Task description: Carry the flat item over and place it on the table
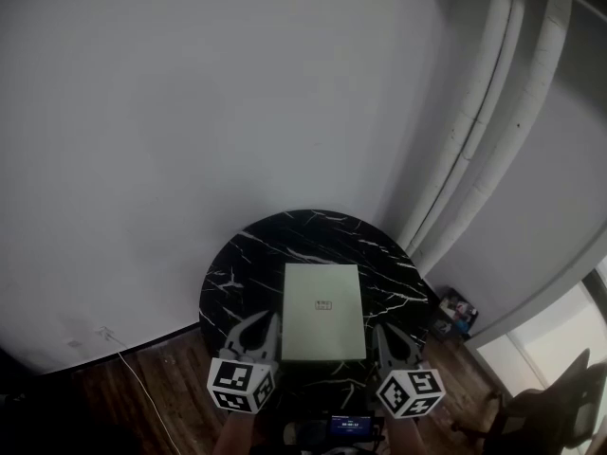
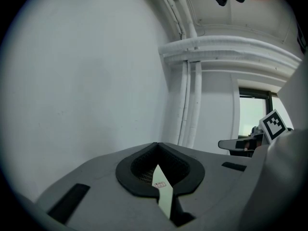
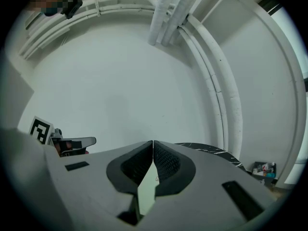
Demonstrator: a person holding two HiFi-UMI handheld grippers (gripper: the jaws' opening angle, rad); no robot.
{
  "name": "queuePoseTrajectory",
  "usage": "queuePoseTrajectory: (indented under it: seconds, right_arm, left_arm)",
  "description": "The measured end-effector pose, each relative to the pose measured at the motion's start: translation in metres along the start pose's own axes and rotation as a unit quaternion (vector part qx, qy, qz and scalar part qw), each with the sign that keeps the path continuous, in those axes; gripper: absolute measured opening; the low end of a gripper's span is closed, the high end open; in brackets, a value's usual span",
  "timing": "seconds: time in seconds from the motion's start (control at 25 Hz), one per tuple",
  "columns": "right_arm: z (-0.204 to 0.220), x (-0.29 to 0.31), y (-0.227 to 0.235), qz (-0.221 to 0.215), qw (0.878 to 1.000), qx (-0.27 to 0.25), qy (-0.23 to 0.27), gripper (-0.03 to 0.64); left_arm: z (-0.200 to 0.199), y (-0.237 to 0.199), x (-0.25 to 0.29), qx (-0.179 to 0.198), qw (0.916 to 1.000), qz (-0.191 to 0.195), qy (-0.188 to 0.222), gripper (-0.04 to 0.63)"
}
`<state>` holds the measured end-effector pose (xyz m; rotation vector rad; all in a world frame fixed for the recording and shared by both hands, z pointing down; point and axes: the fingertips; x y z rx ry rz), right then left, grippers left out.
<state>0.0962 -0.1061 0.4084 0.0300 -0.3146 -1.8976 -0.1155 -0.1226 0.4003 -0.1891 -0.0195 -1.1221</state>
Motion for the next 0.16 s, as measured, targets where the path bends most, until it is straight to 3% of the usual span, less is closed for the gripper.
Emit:
queuePoseTrajectory:
  seconds: [0.16]
  right_arm:
    - [0.0008,0.0034,0.0046,0.002,1.0,0.004,0.0,0.02]
  left_arm:
    - [0.0032,-0.0027,0.0016,-0.002,1.0,-0.002,-0.002,0.014]
Point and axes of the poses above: the fingertips, and each gripper's own axes: x forward along the fingers, y to its right, z out of its underside, and after that the axes turned 1 degree about y, right-handed
